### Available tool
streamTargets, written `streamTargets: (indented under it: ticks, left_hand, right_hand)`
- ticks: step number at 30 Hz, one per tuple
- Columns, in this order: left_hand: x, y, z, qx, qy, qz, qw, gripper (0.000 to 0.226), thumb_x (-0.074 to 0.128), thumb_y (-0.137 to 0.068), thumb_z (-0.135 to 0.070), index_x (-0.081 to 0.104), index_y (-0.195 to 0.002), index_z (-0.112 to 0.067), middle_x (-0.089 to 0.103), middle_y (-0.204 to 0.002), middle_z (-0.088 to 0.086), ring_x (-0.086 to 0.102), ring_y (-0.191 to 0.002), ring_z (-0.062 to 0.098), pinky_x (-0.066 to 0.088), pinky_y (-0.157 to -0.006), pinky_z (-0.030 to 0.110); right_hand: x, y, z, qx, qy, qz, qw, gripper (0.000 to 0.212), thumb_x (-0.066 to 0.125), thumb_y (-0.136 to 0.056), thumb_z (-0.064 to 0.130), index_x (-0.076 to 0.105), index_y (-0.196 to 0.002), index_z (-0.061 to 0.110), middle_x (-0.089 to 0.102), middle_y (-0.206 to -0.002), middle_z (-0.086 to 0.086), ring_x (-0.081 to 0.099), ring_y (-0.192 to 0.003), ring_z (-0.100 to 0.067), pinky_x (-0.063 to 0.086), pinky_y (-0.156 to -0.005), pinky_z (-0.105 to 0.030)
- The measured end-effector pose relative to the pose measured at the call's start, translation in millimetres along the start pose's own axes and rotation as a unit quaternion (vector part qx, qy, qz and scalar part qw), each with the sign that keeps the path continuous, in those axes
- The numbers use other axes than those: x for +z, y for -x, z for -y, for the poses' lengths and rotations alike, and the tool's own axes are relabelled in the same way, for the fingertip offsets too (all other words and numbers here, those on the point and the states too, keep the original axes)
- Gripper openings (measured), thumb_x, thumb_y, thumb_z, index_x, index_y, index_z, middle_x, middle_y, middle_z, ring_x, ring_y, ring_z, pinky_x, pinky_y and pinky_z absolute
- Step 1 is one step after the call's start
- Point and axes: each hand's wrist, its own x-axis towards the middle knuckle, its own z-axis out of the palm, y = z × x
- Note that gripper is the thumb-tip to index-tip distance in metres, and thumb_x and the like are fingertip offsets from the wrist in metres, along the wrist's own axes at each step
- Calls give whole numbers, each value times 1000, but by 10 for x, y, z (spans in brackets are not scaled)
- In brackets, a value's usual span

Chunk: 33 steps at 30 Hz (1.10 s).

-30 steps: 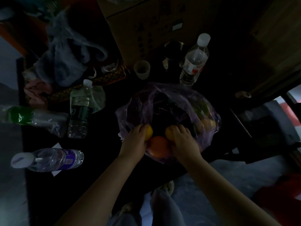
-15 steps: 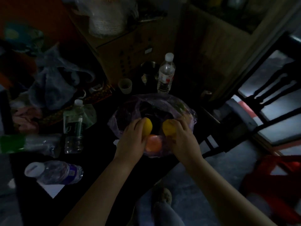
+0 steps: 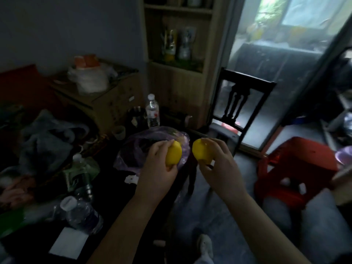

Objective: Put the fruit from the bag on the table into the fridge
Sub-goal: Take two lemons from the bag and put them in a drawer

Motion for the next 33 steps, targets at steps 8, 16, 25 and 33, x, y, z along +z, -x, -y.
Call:
streamTargets:
  ticks: [8, 16, 25, 33]
  left_hand:
    - [247, 440, -958, 150, 64, 74, 984, 64, 72, -74, -4, 49, -129, -29, 44, -128, -13, 45, -120, 6, 46, -97, 35]
    - [579, 1011, -1729, 223, 113, 155, 956, 65, 74, -77, -8, 49, -130, -36, 39, -134, -20, 46, -120, 3, 50, -92, 29]
    - [974, 1872, -2427, 233, 141, 243, 931, 63, 75, -76, -10, 53, -128, -37, 43, -130, -22, 48, -118, -1, 48, -91, 19]
    - [1538, 2484, -2945, 281, 166, 337, 883, 61, 74, -76, -6, 54, -124, -37, 46, -125, -21, 51, -114, -1, 46, -89, 13]
  right_hand:
    - [-1150, 861, 357, 54, 71, -104, 991, 56, 71, -78, 15, 51, -129, 26, 47, -131, 12, 48, -117, -3, 38, -91, -8]
    - [-2084, 1731, 468, 96, 94, -139, 981, 57, 68, -83, 22, 46, -134, 31, 41, -134, 19, 44, -119, 0, 47, -89, -21]
    - [-2892, 2828, 524, 134, 138, -133, 972, 53, 67, -83, 23, 47, -132, 30, 44, -131, 16, 48, -115, -4, 44, -86, -18]
    - [-3443, 3752, 443, 199, 168, -193, 946, 50, 67, -83, 18, 51, -129, 27, 49, -125, 14, 51, -111, -6, 45, -85, -24]
